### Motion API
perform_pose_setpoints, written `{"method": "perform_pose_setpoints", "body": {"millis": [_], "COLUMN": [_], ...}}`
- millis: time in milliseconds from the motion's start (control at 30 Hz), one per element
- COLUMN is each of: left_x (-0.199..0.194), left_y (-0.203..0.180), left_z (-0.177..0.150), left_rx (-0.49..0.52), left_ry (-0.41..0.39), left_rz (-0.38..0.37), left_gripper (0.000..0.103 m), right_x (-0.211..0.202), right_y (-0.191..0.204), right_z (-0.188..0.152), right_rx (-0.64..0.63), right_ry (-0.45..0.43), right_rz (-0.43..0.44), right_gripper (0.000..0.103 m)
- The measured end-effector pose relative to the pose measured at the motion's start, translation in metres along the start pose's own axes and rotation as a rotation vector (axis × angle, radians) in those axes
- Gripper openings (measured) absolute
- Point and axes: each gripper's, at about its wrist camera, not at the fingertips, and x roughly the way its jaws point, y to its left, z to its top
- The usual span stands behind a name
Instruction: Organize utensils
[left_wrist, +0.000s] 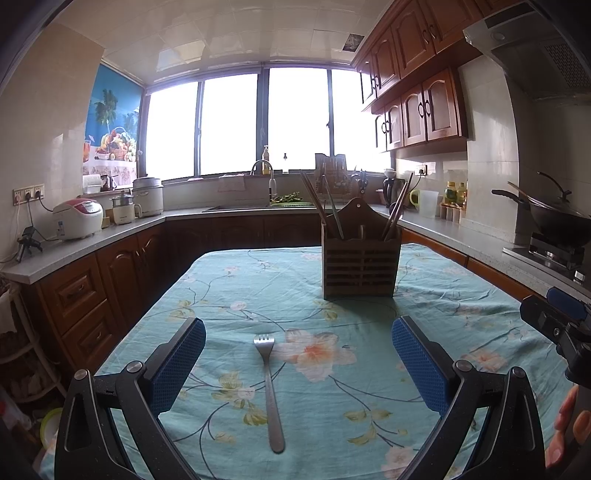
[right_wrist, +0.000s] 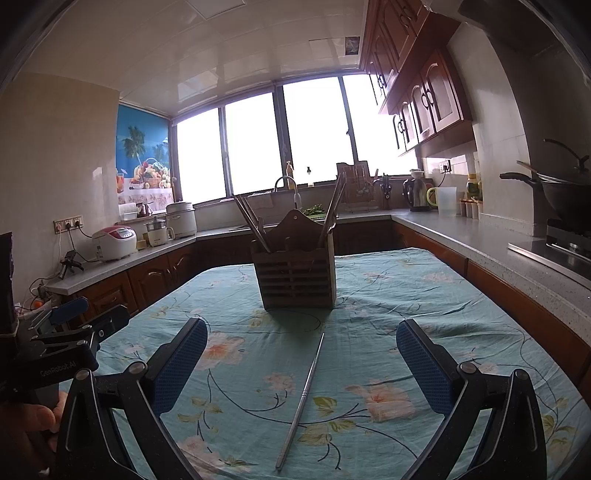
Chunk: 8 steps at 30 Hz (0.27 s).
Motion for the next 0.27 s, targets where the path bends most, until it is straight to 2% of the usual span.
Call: {"method": "perform_pose_setpoints", "body": {"millis": [267], "left_x": [0.0032], "left_y": [-0.003], "left_z": [0.0009], "left_rx": [-0.005], "left_ry": [0.009], "left_rz": [-0.007], "left_gripper": [0.102], "right_x": [0.005], "right_y": [-0.0014], "right_z": [-0.0001], "right_rx": [0.01], "right_ry": [0.012], "right_rz": [-0.002], "right_gripper": [0.103]}}
